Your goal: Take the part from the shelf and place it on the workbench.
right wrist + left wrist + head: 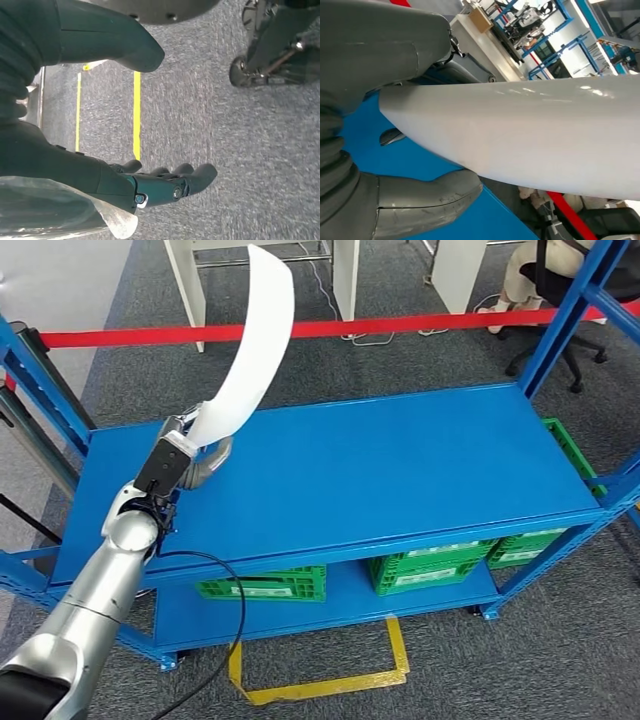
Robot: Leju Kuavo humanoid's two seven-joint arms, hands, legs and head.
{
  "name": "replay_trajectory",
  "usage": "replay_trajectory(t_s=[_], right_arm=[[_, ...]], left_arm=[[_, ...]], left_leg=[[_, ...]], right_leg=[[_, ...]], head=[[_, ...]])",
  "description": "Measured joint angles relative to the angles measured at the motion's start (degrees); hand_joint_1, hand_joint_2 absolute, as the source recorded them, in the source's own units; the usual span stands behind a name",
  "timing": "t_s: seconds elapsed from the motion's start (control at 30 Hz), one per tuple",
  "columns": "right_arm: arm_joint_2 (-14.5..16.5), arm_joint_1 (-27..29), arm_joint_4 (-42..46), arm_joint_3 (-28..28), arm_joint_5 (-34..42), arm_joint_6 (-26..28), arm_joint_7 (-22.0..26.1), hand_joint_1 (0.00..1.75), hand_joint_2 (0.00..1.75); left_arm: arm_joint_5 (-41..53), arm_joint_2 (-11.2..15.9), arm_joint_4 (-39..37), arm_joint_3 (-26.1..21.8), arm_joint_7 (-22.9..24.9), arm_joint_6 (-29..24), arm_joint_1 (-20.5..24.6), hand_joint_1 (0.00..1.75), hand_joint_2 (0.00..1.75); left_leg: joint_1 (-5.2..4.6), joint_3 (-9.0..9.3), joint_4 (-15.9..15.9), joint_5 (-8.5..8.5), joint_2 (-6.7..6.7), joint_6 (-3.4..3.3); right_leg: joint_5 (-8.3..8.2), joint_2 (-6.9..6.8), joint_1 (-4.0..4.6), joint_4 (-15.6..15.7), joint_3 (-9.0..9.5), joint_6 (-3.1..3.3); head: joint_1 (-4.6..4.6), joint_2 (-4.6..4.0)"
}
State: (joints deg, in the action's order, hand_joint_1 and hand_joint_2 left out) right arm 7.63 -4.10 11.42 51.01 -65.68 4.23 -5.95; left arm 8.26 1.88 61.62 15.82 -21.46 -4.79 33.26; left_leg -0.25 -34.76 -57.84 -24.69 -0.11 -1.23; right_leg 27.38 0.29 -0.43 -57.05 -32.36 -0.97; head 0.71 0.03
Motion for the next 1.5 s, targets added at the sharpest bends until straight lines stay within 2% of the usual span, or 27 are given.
replay_trajectory(t_s=[0.07,0.1,0.2,0.23,0.27,0.3,0.37,0.4,0.47,0.57,0.63,0.7,0.73,0.77,0.8,0.9,0.97,1.07,1.13,1.2,1.23,1.27,1.3,1.33,1.4,1.43,1.5], right_arm=[[0.0,0.0,0.0,0.0,0.0,0.0,0.0,0.0,1.75],[0.0,0.0,0.0,0.0,0.0,0.0,0.0,0.0,1.75],[0.0,0.0,0.0,0.1,0.0,0.0,0.0,0.0,1.75],[0.0,0.1,0.0,0.1,0.0,0.0,0.0,0.0,1.75],[0.0,0.1,0.0,0.1,0.0,0.0,0.0,0.0,1.75],[0.0,0.1,0.0,0.1,0.0,0.0,0.0,0.0,1.75],[0.0,0.1,0.0,0.1,0.0,0.0,0.0,0.0,1.75],[0.0,0.0,0.0,0.1,0.0,0.0,0.0,0.0,1.75],[0.0,-0.1,0.0,0.1,0.0,0.0,0.0,0.0,1.75],[0.0,0.0,0.0,0.1,0.0,0.2,0.0,0.0,1.75],[0.1,0.0,0.0,0.2,0.0,0.3,0.0,0.0,1.75],[0.1,0.0,0.0,0.3,0.0,0.6,0.1,0.0,1.75],[0.1,0.0,0.0,0.4,0.1,0.8,0.2,0.0,1.75],[0.1,0.0,0.0,0.4,0.1,1.1,0.2,0.0,1.75],[0.1,0.1,0.0,0.5,0.2,1.3,0.2,0.0,1.75],[0.3,0.1,0.0,0.9,0.4,1.8,0.1,0.0,1.75],[0.3,0.1,0.0,1.1,0.3,2.1,0.1,0.0,1.75],[0.4,0.2,0.0,1.4,0.1,2.2,0.0,0.0,1.75],[0.4,0.2,0.0,1.5,0.1,2.3,0.0,0.0,1.75],[0.4,0.2,0.0,1.5,0.1,2.3,0.0,0.0,1.75],[0.4,0.2,0.0,1.5,0.0,2.3,0.0,0.0,1.75],[0.4,0.2,0.0,1.5,0.0,2.3,-0.1,0.0,1.75],[0.4,0.2,0.0,1.6,0.1,2.3,-0.1,0.0,1.75],[0.4,0.2,0.0,1.6,0.1,2.3,-0.2,0.0,1.75],[0.4,0.0,0.0,1.7,0.1,2.3,-0.2,0.0,1.75],[0.4,-0.1,0.0,1.7,0.1,2.3,-0.3,0.0,1.75],[0.4,-0.3,0.1,1.8,0.2,2.3,-0.3,0.0,1.75]], left_arm=[[0.0,0.0,0.7,-0.2,0.0,0.0,-0.2,1.75,1.75],[-0.1,-0.1,1.0,-0.3,0.0,0.0,-0.3,1.75,1.75],[-0.1,-0.2,1.4,-0.3,0.0,0.0,-0.6,1.75,1.75],[-0.1,-0.2,1.4,-0.3,0.0,0.0,-0.8,1.75,1.75],[-0.1,-0.2,1.4,-0.3,0.0,0.0,-1.0,1.75,1.75],[-0.1,-0.2,1.4,-0.3,0.0,0.0,-1.1,1.75,1.75],[-0.1,-0.2,1.6,-0.3,0.0,0.0,-1.1,1.75,1.75],[-0.1,-0.2,1.7,-0.4,0.0,0.0,-1.0,1.75,1.75],[-0.3,-0.2,1.8,-0.4,0.0,-0.2,-1.0,1.75,1.75],[-2.0,-0.3,2.6,-0.6,-0.3,-2.5,-1.2,1.75,1.75],[-3.8,-0.5,3.9,-0.7,-0.5,-5.3,-1.4,1.75,1.75],[-6.2,-0.7,5.6,-0.8,-0.4,-8.3,-2.2,1.75,1.75],[-7.5,-0.7,6.6,-0.8,-0.2,-10.1,-2.8,1.75,1.75],[-8.8,-0.8,7.6,-0.9,0.0,-11.9,-3.3,1.75,1.75],[-9.9,-0.9,8.5,-1.1,0.1,-13.8,-3.6,1.75,1.75],[-12.2,-1.1,11.0,-2.1,-0.3,-18.5,-3.9,1.75,1.75],[-13.4,-1.1,12.8,-2.8,-1.0,-21.1,-4.5,1.75,1.75],[-14.6,-1.1,14.5,-3.7,-1.5,-22.9,-5.6,1.75,1.75],[-15.0,-1.1,15.3,-4.0,-1.7,-23.2,-5.9,1.75,1.75],[-15.1,-1.2,15.8,-4.0,-2.0,-23.5,-6.2,1.75,1.75],[-15.1,-1.2,15.9,-4.1,-2.1,-23.8,-6.4,1.75,1.75],[-15.2,-1.2,16.0,-4.1,-2.2,-24.0,-6.7,1.75,1.75],[-15.2,-1.2,16.1,-4.1,-2.2,-24.1,-6.9,1.75,1.75],[-15.3,-1.2,16.2,-4.1,-2.2,-24.2,-7.1,1.75,1.75],[-15.4,-1.2,16.7,-4.2,-2.2,-24.4,-7.2,1.75,1.75],[-15.4,-1.2,16.9,-4.3,-2.2,-24.4,-7.2,1.75,1.75],[-15.4,-1.1,17.2,-4.5,-2.2,-24.5,-7.2,1.75,1.75]], left_leg=[[0.24,0.12,0.3,0.16,-0.01,-0.54],[0.39,0.2,0.5,0.25,0.0,-0.81],[0.42,0.21,0.5,0.24,0.0,-1.17],[0.41,0.23,0.5,0.21,0.0,-1.2],[0.39,0.25,0.5,0.18,-0.01,-1.22],[0.39,0.31,0.4,0.13,-0.03,-1.19],[0.29,0.42,0.3,-0.02,-0.08,-0.97],[0.18,0.38,0.2,-0.09,-0.12,-0.75],[-0.01,0.23,0.1,-0.1,-0.16,-0.25],[0.13,0.01,-0.6,-0.77,-0.15,0.67],[0.3,-1.7,-4.8,-3.51,-0.12,1.32],[0.49,-4.87,-12.2,-7.08,-0.1,1.79],[0.6,-6.07,-15.1,-8.03,-0.1,1.92],[0.69,-6.55,-16.3,-8.08,-0.09,1.99],[0.76,-5.99,-15.3,-7.03,-0.09,1.97],[0.78,-1.05,-5.1,-1.95,-0.11,1.54],[0.59,0.33,-1.7,-1.15,-0.16,1.06],[0.58,0.0,-1.3,-0.78,-0.11,-0.03],[0.76,-0.44,-0.9,-0.15,-0.01,-0.93],[0.63,-1.28,-0.9,0.48,0.01,-1.38],[0.51,-1.76,-0.9,0.84,0.02,-1.46],[0.39,-2.26,-1.0,1.24,0.03,-1.49],[0.27,-2.75,-1.0,1.66,0.02,-1.49],[0.16,-3.21,-1.0,2.07,0.01,-1.45],[0.0,-3.91,-1.0,2.92,-0.01,-1.19],[-0.02,-4.09,-1.0,3.34,0.01,-0.93],[0.11,-4.23,-0.8,4.21,0.07,-0.22]], right_leg=[[0.93,-0.06,-0.07,-1.0,-0.61,-0.63],[2.17,-0.08,-0.09,-3.1,-1.64,-0.88],[6.92,-0.11,-0.22,-14.3,-7.31,-1.37],[7.23,-0.12,-0.23,-16.6,-8.62,-1.47],[6.38,-0.12,-0.23,-16.6,-8.88,-1.49],[4.54,-0.14,-0.24,-14.3,-7.99,-1.43],[0.48,-0.2,-0.18,-6.1,-4.2,-1.09],[-0.58,-0.2,-0.14,-2.8,-2.54,-0.84],[-0.78,-0.11,-0.03,-0.4,-1.15,-0.4],[-1.01,-0.02,-0.21,-0.1,-0.95,0.53],[-1.14,-0.1,-0.41,0.2,-0.8,1.05],[-1.09,-0.15,-0.41,0.1,-0.76,1.24],[-1.08,-0.16,-0.41,0.1,-0.74,1.26],[-1.08,-0.15,-0.41,0.0,-0.74,1.27],[-1.08,-0.13,-0.41,-0.1,-0.73,1.24],[-0.9,-0.05,-0.26,-0.7,-0.93,0.83],[-0.94,0.0,-0.12,-1.0,-1.41,0.25],[-0.58,-0.03,-0.22,-1.5,-2.05,-0.65],[2.57,-0.07,-0.26,-4.9,-3.54,-1.08],[7.19,-0.1,-0.26,-12.3,-6.18,-1.29],[8.66,-0.11,-0.25,-15.5,-7.11,-1.33],[9.11,-0.11,-0.23,-17.0,-7.18,-1.28],[8.48,-0.12,-0.2,-16.2,-6.12,-1.14],[7.09,-0.12,-0.15,-13.3,-3.96,-0.89],[4.89,-0.16,0.11,-5.0,1.74,-0.25],[4.34,-0.18,0.28,-2.0,3.65,-0.11],[4.14,-0.2,0.64,0.1,4.53,-0.01]], head=[[0.09,0.0],[0.2,-0.01],[0.39,-0.01],[0.38,0.0],[0.4,0.0],[0.4,0.0],[0.42,-0.01],[0.38,-0.01],[0.33,-0.01],[0.27,-0.01],[0.01,-0.01],[-0.16,-0.01],[-0.16,0.0],[-0.17,0.0],[-0.18,0.0],[-0.14,0.0],[-0.09,0.0],[-0.07,0.0],[0.07,0.0],[0.19,0.0],[0.19,0.0],[0.18,0.0],[0.19,0.0],[0.18,-0.01],[0.14,-0.01],[0.12,-0.01],[0.23,0.0]])
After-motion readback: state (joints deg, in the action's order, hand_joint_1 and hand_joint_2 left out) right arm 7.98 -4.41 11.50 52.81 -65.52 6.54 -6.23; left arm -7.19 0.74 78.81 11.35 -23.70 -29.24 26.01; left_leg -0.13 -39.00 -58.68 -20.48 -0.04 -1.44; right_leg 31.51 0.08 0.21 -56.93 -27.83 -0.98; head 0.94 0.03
